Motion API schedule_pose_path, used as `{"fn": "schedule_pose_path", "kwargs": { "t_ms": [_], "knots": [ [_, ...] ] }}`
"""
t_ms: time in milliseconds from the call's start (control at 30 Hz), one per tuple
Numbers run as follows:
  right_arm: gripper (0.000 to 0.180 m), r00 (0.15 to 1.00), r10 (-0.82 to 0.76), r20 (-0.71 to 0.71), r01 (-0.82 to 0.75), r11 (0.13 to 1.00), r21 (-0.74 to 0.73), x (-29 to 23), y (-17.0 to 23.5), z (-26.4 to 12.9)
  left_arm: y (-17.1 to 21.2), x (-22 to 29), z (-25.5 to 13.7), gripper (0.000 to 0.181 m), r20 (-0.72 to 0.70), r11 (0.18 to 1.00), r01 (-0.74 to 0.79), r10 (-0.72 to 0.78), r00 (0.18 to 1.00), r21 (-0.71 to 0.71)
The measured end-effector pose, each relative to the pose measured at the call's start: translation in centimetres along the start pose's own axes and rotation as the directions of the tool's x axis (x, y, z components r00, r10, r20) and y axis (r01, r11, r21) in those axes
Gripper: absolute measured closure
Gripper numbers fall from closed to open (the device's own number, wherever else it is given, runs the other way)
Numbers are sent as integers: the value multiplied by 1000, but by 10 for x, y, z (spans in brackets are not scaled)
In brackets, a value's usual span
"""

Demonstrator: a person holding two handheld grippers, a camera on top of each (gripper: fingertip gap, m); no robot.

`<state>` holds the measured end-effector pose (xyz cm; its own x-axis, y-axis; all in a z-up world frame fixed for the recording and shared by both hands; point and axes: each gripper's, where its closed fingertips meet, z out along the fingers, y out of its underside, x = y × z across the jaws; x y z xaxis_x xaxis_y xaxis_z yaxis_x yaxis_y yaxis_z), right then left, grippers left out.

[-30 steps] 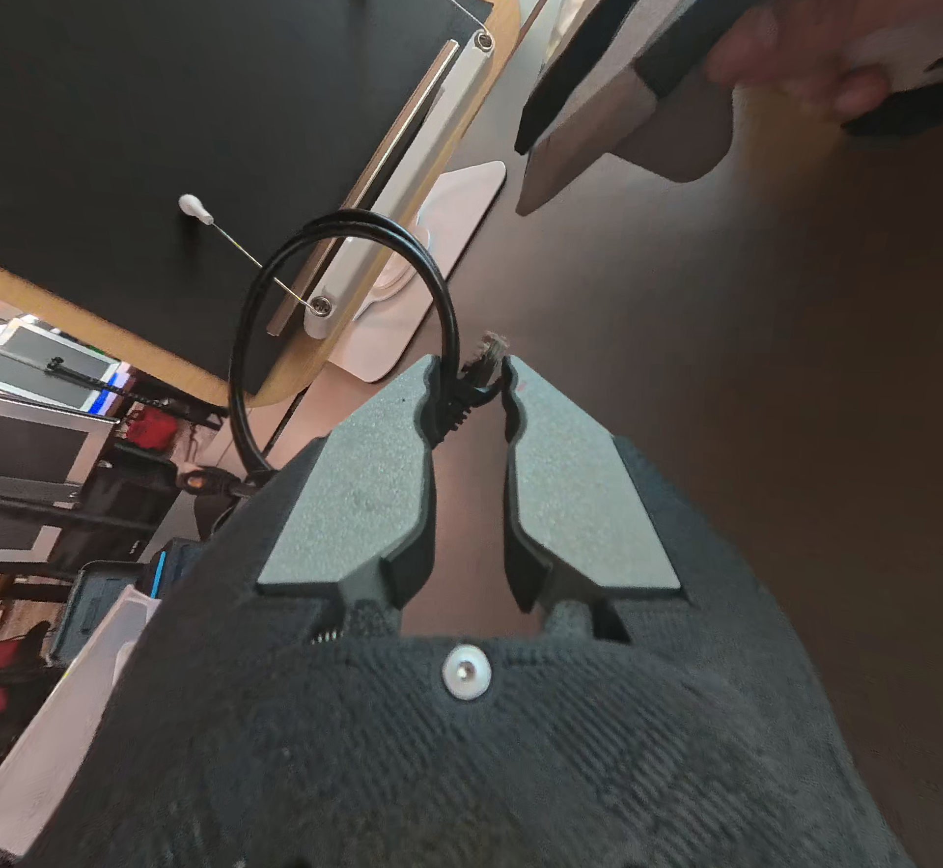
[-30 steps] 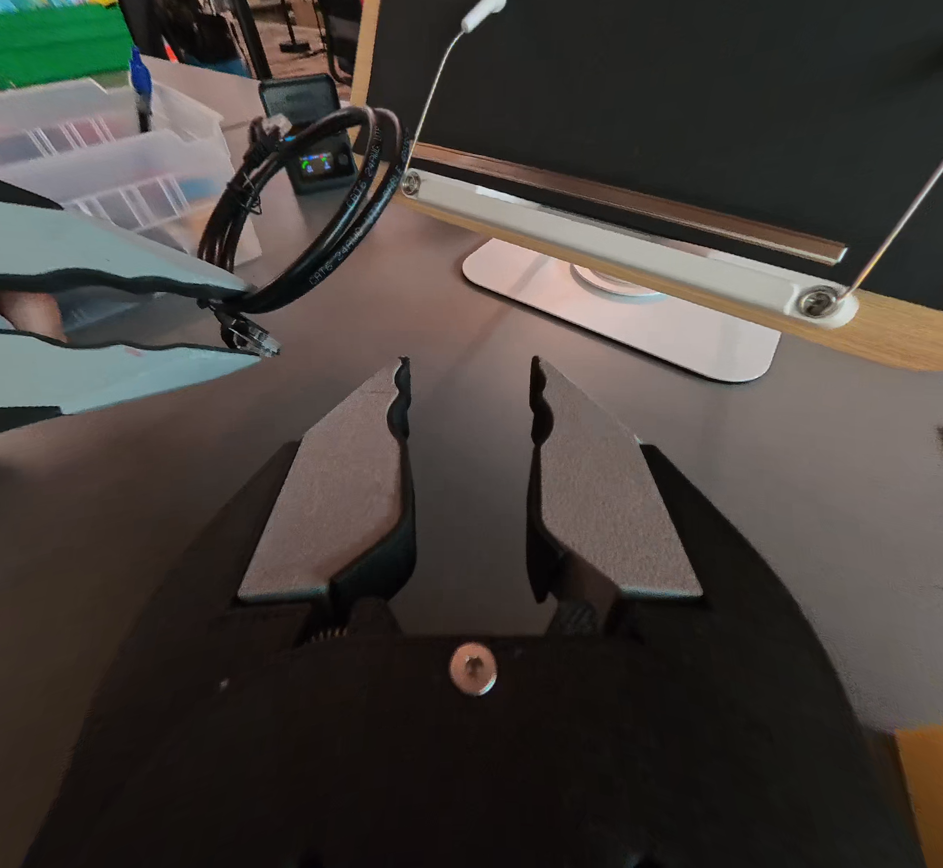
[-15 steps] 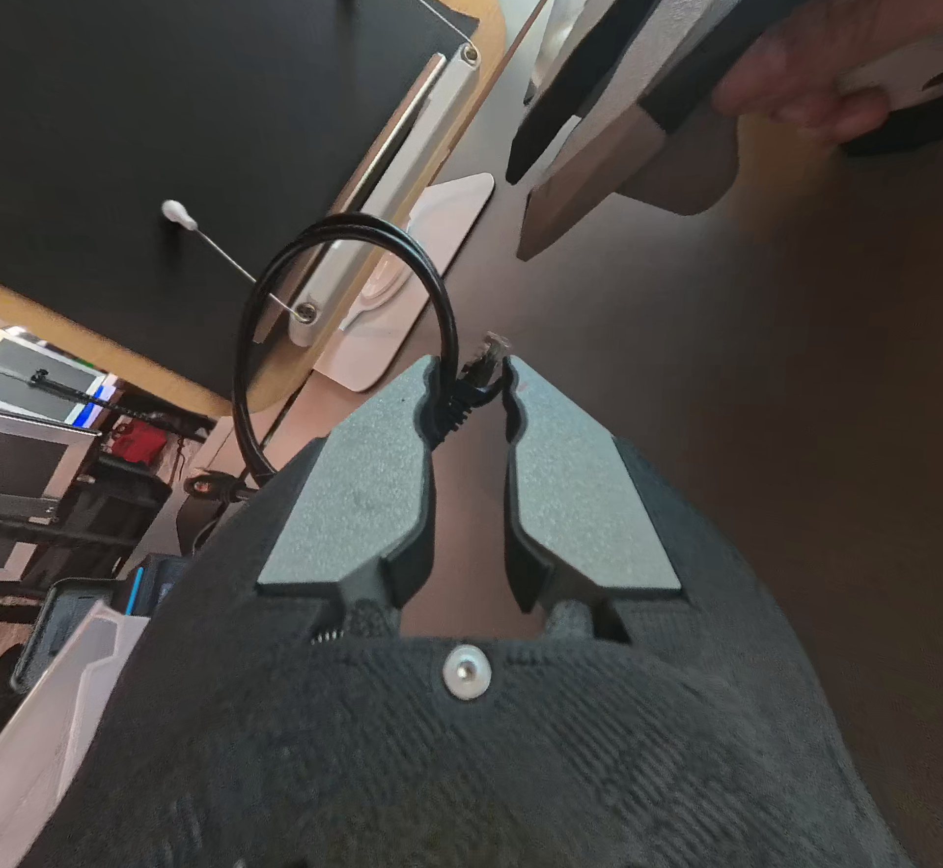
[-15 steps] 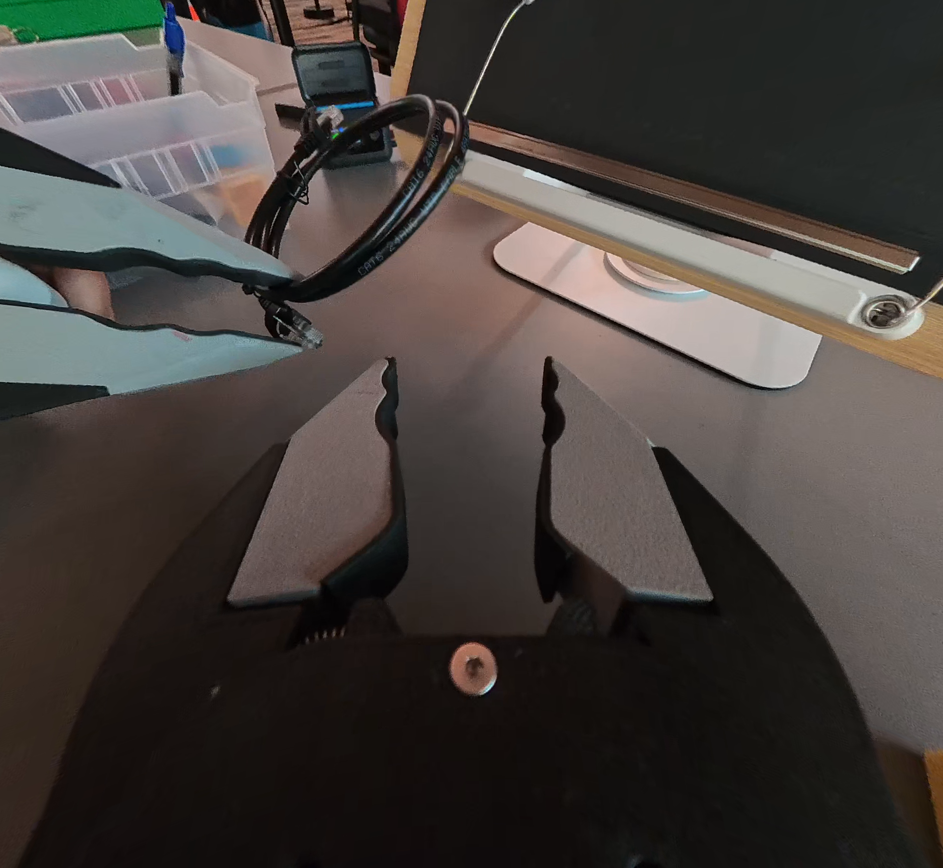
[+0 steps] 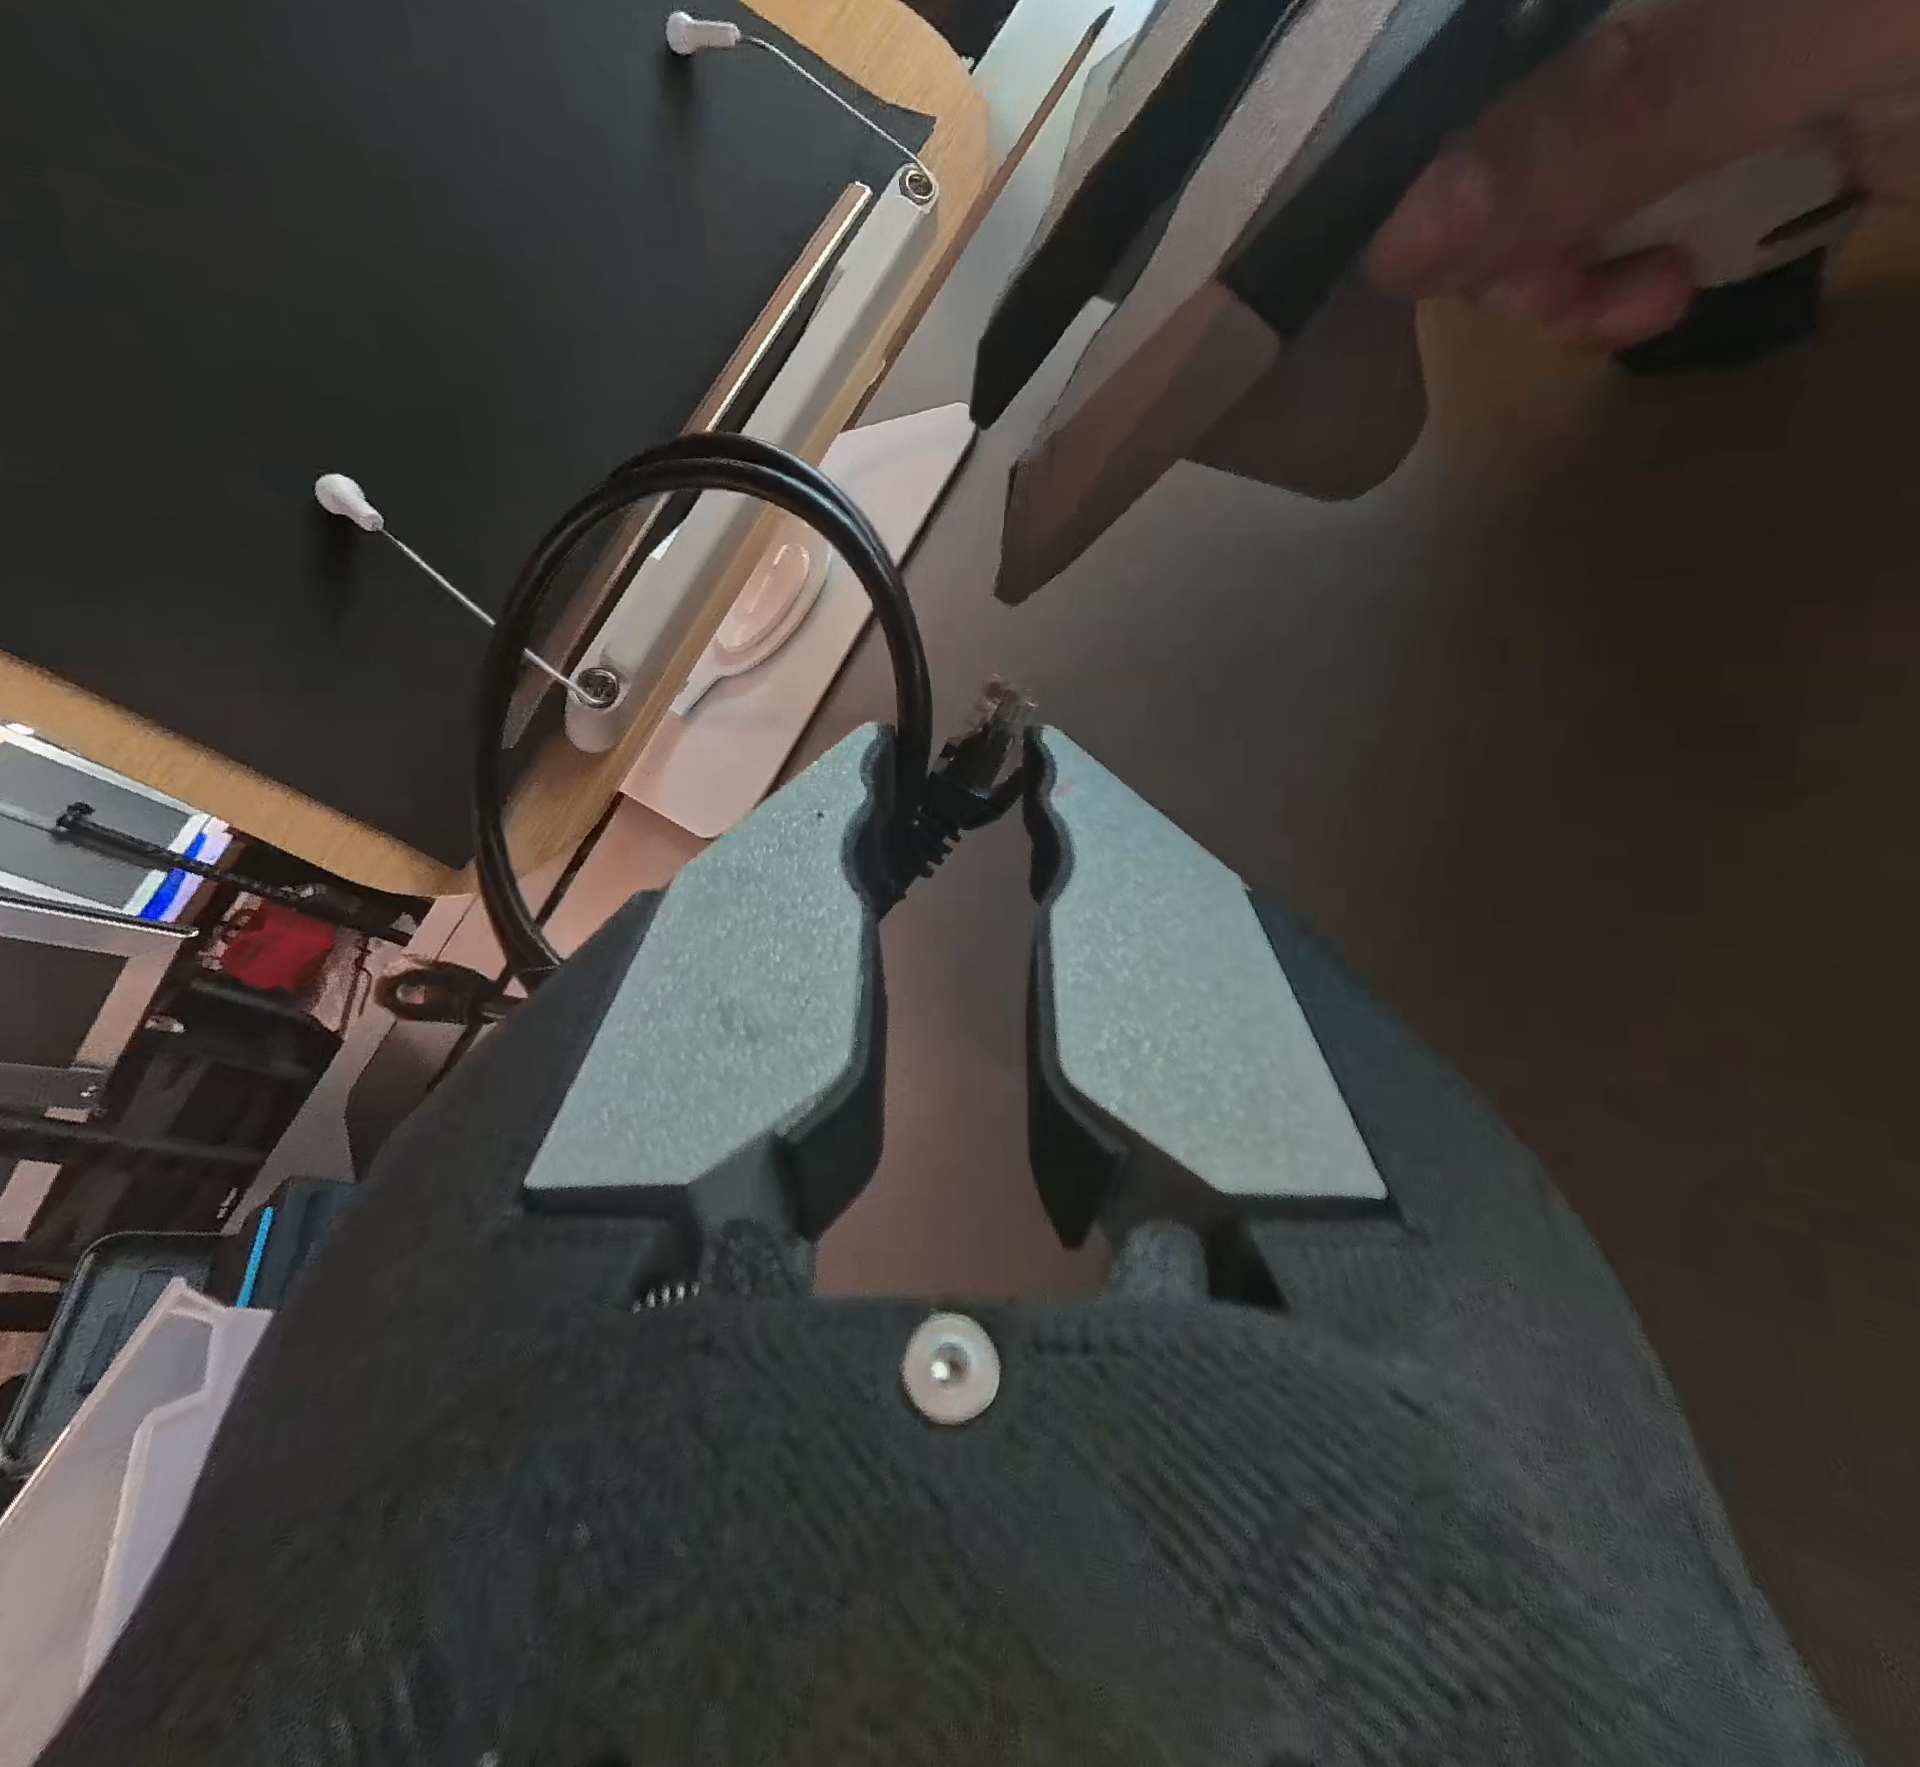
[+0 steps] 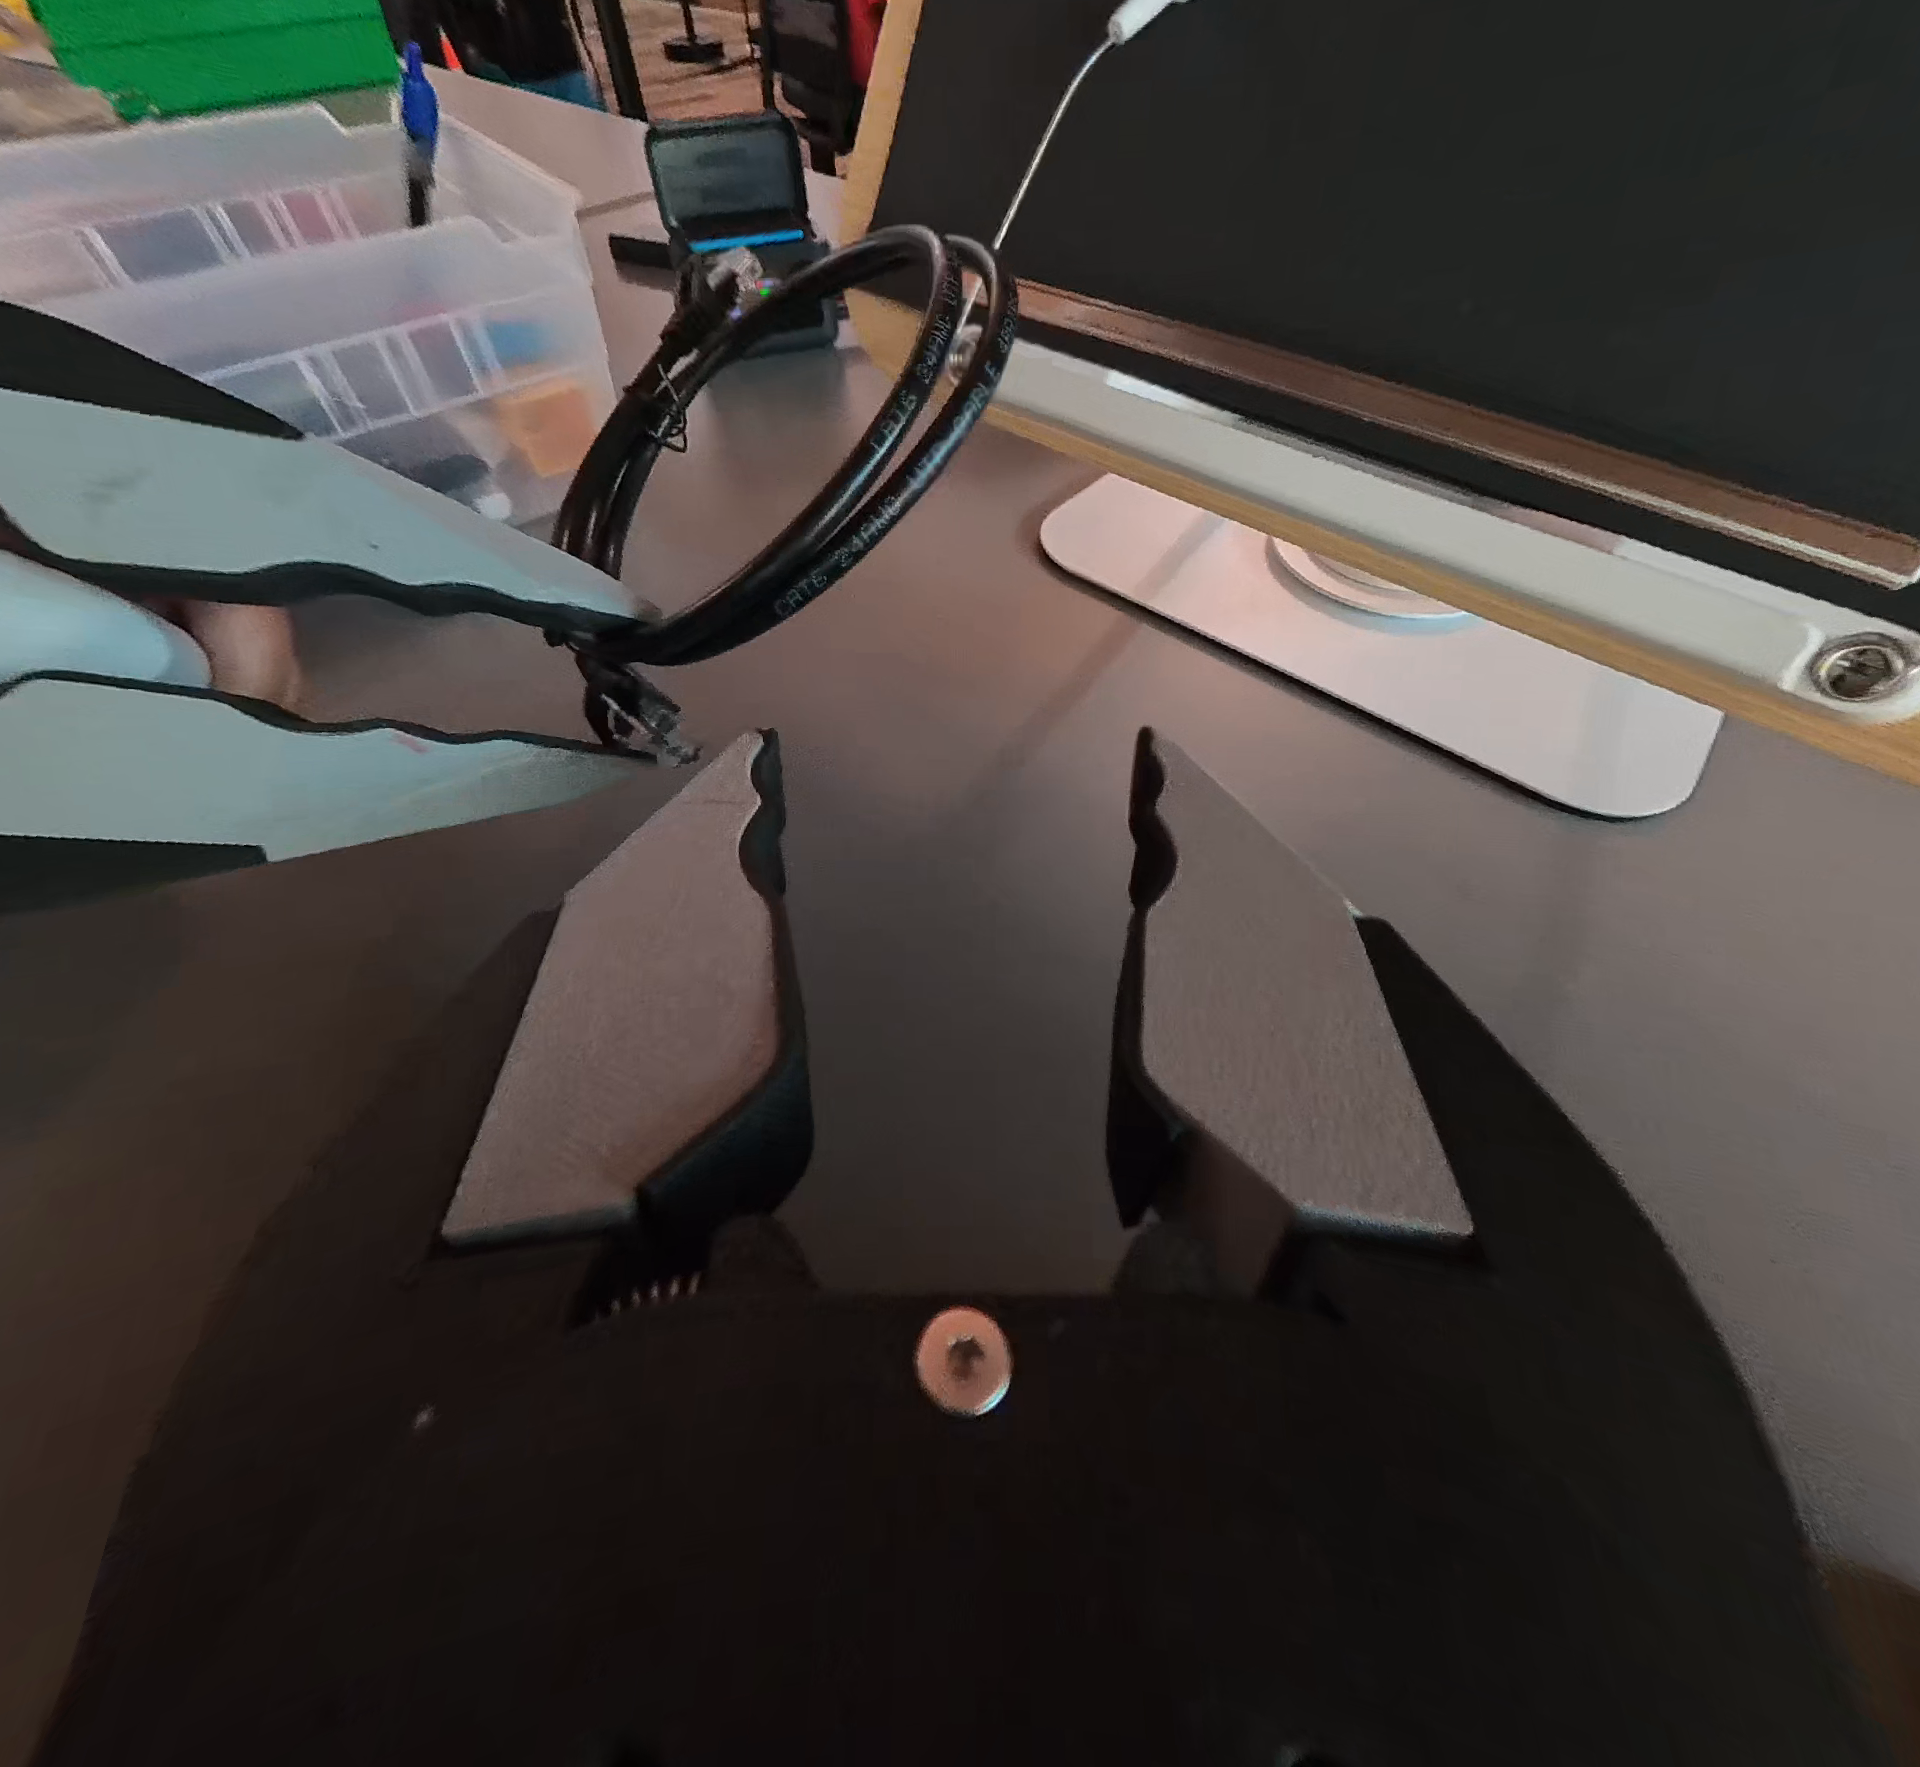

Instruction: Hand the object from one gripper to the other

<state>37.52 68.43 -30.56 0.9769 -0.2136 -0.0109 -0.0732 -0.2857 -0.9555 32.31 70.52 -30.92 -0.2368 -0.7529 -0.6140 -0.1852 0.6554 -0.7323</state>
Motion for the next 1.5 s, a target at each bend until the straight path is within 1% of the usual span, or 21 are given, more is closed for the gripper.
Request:
{"fn": "schedule_pose_path", "kwargs": {
  "t_ms": [133, 233, 300, 367, 467, 500, 567, 600, 733, 767, 800, 833, 933, 1000, 1133, 1167, 1233, 1333, 1433, 1467, 1500],
  "knots": [
    [116, 993, 111, 38, -112, 994, 9, 4, 0, -2, 0, -9, -2, 160, 27, 1000, 24, -24, 999, 16],
    [113, 979, 157, 130, -166, 985, 55, -4, -9, -5, -4, -8, -3, 160, 6, 998, 49, -49, 999, 47],
    [110, 967, 171, 189, -188, 979, 80, -13, -15, -7, -10, -4, -5, 160, -9, 996, 33, -32, 999, 78],
    [112, 941, 180, 288, -218, 970, 106, -28, -24, -11, -16, 3, -6, 160, -35, 994, 4, -1, 999, 106],
    [126, 886, 200, 417, -276, 952, 131, -46, -34, -18, -21, 17, -7, 160, -70, 991, -54, 63, 996, 126],
    [134, 883, 210, 419, -287, 949, 130, -46, -35, -18, -22, 21, -7, 160, -79, 988, -81, 92, 993, 132],
    [166, 873, 196, 447, -272, 956, 110, -49, -32, -20, -24, 29, -9, 160, -99, 984, -108, 123, 987, 145],
    [169, 864, 189, 467, -266, 958, 105, -51, -32, -22, -24, 31, -8, 160, -112, 987, -93, 108, 988, 135],
    [173, 898, 116, 425, -185, 975, 124, -53, -33, -23, -24, 37, -6, 160, -192, 994, 33, -13, 981, 103],
    [176, 915, 83, 394, -147, 980, 136, -52, -34, -23, -20, 36, -5, 161, -200, 995, 49, -31, 979, 86],
    [178, 934, 43, 355, -103, 983, 151, -50, -34, -24, -15, 36, -4, 167, -208, 996, 65, -51, 977, 66],
    [179, 953, -3, 302, -53, 983, 175, -45, -37, -25, -12, 35, -4, 164, -220, 995, 89, -75, 973, 53],
    [179, 968, -96, 231, 48, 978, 203, -43, -43, -33, -3, 27, -1, 165, -235, 979, 206, -198, 952, 10],
    [179, 970, -196, 143, 162, 963, 216, -41, -47, -37, -5, 23, -2, 164, -263, 957, 289, -273, 925, 22],
    [179, 900, -436, 26, 425, 888, 174, -50, -43, -36, -12, 20, -7, 147, -355, 888, 459, -421, 835, 25],
    [179, 870, -493, 4, 487, 861, 148, -52, -39, -34, -15, 19, -9, 141, -387, 861, 508, -460, 799, 25],
    [179, 796, -601, -72, 605, 791, 88, -49, -34, -30, -23, 21, -14, 121, -483, 778, 628, -550, 682, 0],
    [178, 705, -707, -56, 709, 704, 32, -58, -21, -26, -34, 15, -23, 119, -597, 633, 773, -635, 490, -39],
    [176, 649, -761, -29, 761, 648, 21, -67, -13, -23, -41, 7, -32, 112, -684, 501, 861, -659, 314, -87],
    [174, 641, -767, -24, 768, 641, 17, -69, -12, -22, -41, 5, -33, 114, -698, 468, 878, -663, 270, -104],
    [174, 633, -774, -24, 774, 633, 16, -69, -11, -22, -39, 4, -33, 123, -702, 442, 889, -671, 239, -120]
  ]
}}
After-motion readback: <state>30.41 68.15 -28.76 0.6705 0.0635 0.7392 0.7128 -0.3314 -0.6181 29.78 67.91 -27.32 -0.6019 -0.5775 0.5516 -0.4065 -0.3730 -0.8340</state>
